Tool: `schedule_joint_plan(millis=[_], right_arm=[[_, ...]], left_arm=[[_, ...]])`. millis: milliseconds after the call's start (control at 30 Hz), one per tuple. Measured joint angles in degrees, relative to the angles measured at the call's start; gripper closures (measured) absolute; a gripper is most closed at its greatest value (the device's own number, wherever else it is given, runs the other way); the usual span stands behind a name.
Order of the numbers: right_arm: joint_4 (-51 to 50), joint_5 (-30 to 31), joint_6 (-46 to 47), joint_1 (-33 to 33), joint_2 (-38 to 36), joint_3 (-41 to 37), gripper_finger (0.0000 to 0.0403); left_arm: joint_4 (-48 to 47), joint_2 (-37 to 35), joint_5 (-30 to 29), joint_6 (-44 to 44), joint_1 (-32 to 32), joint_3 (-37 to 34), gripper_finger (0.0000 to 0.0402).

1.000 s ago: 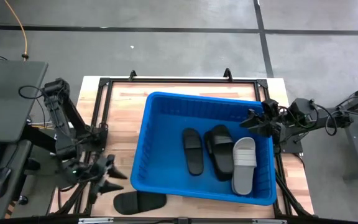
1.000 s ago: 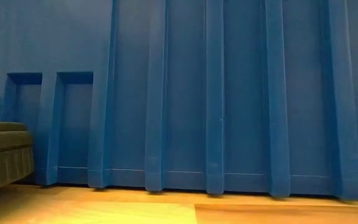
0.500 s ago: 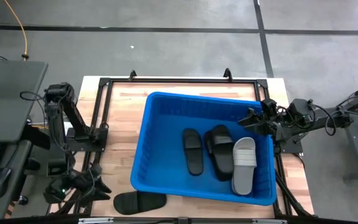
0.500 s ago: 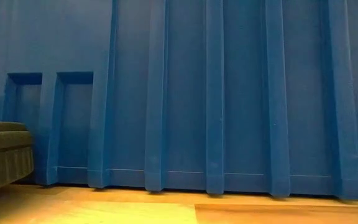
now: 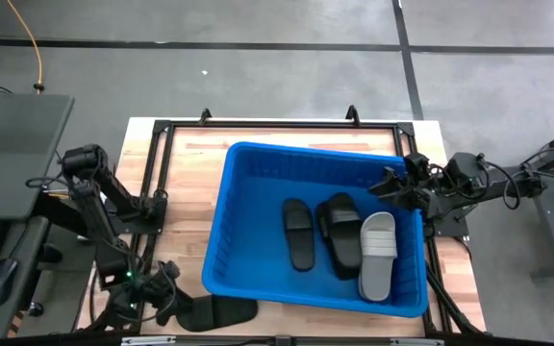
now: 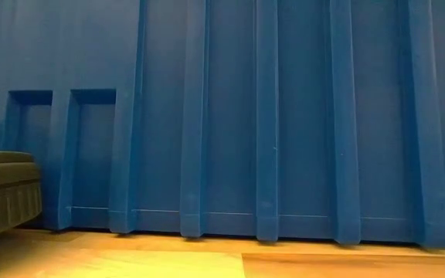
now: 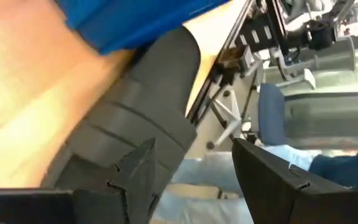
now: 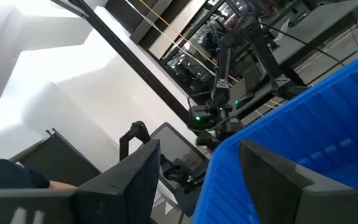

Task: Pick and place slides into bin
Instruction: Put the black slide into the blue organizer bin

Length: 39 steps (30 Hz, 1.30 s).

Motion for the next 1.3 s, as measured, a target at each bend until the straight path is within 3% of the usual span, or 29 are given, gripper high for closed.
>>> schedule_joint_plan(millis=[133,667,967,1100,1300], right_arm=[[0.7,-0.62,0.57,-0.02,-0.04,0.0,0.0196],[-0.01,1.66,7.12,-0.02,0.03,0.0,0.0196],[-0.9,1.7,7.07,-0.02,0.05,0.0,0.0196],[-0.89,1.71,7.08,-0.01,0.05,0.0,0.0196],[-1.07,2.11,7.54,-0.02,0.05,0.0,0.0196]], left_arm=[[1.35,2.05,-0.83,-0.15,-0.25,0.0,0.0204],[2.96,7.98,10.37,-1.69,-0.14,0.0,0.0204],[9.37,13.59,10.54,-1.78,1.72,0.0,0.0204],[15.83,16.52,7.18,-0.39,3.41,0.0,0.0204],[20.85,18.76,6.76,0.11,4.44,0.0,0.0204]])
